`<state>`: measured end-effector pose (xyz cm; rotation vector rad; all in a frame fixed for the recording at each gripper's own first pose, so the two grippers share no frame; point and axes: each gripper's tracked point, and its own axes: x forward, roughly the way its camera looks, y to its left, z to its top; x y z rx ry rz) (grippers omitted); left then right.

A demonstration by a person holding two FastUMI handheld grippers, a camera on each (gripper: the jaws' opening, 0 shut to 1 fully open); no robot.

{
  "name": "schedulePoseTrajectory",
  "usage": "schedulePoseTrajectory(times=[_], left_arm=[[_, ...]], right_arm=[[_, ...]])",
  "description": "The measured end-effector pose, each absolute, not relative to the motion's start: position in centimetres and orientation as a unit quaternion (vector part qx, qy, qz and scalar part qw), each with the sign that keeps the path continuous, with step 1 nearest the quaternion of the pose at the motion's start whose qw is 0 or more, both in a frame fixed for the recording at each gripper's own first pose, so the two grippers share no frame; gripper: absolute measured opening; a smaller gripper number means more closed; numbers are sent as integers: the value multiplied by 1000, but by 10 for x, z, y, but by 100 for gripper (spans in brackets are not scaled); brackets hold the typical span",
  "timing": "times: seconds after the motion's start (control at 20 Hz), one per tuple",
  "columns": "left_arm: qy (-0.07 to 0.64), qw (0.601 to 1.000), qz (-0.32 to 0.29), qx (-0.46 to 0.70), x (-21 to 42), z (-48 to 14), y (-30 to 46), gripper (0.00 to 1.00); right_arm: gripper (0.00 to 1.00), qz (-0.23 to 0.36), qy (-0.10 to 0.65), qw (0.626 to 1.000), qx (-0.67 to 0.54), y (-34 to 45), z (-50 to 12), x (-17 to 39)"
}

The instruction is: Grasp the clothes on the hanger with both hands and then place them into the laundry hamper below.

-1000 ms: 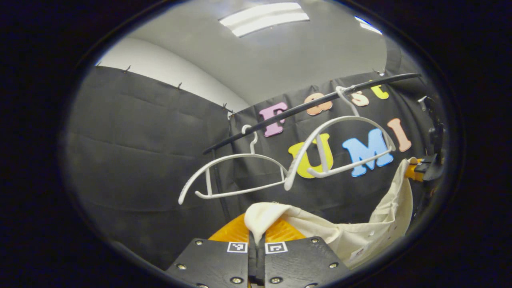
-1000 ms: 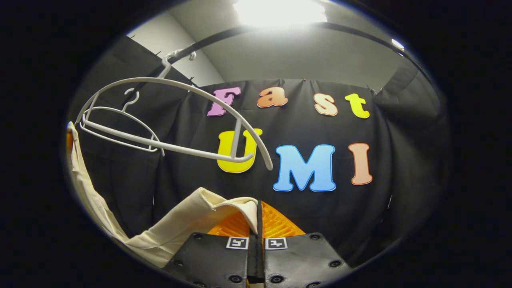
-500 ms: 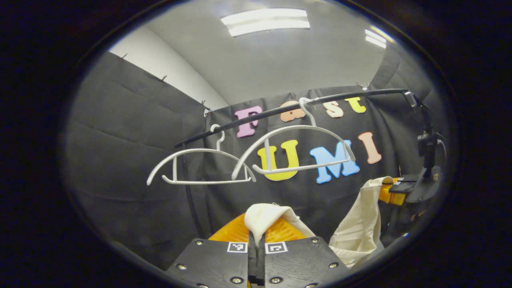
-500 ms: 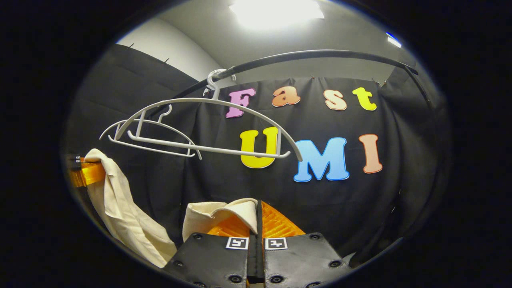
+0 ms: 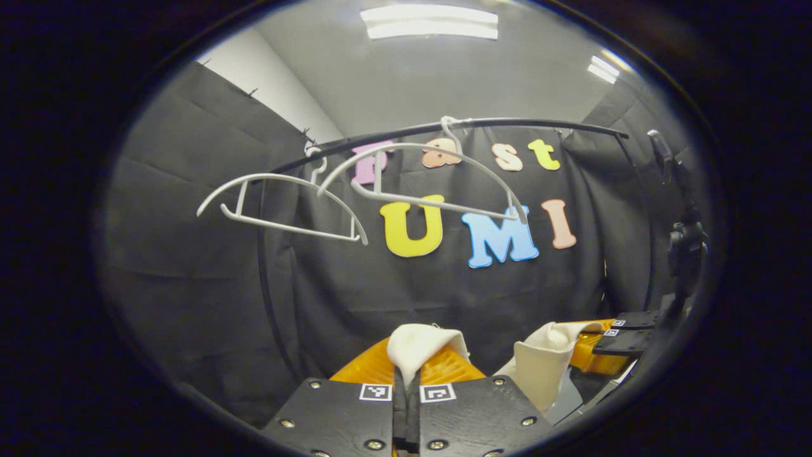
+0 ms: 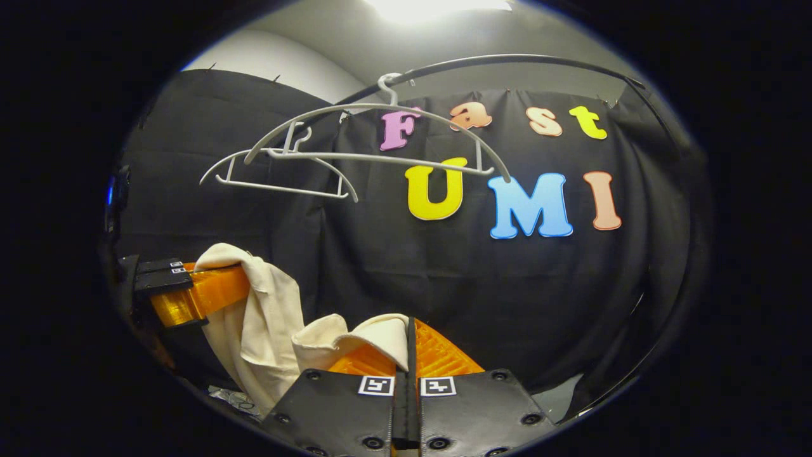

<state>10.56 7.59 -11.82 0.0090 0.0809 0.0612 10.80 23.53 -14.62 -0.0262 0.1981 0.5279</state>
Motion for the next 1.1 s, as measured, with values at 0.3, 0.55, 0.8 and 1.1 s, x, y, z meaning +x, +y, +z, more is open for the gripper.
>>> schedulePoseTrajectory(times=[0.3, 0.55, 0.8, 1.1], left_arm=[[107, 994, 26, 2, 91, -198, 69, 1], [162, 986, 30, 10, 81, -258, 70, 1], [222, 975, 26, 13, 57, -324, 65, 1], [291, 956, 14, 23, 24, -387, 57, 1]], right_arm=[[0, 255, 168, 952, -26, 225, -223, 84], [1, 237, 223, 945, -33, 212, -283, 70], [1, 227, 268, 935, -49, 204, -335, 49], [0, 216, 324, 919, -70, 189, -384, 30]])
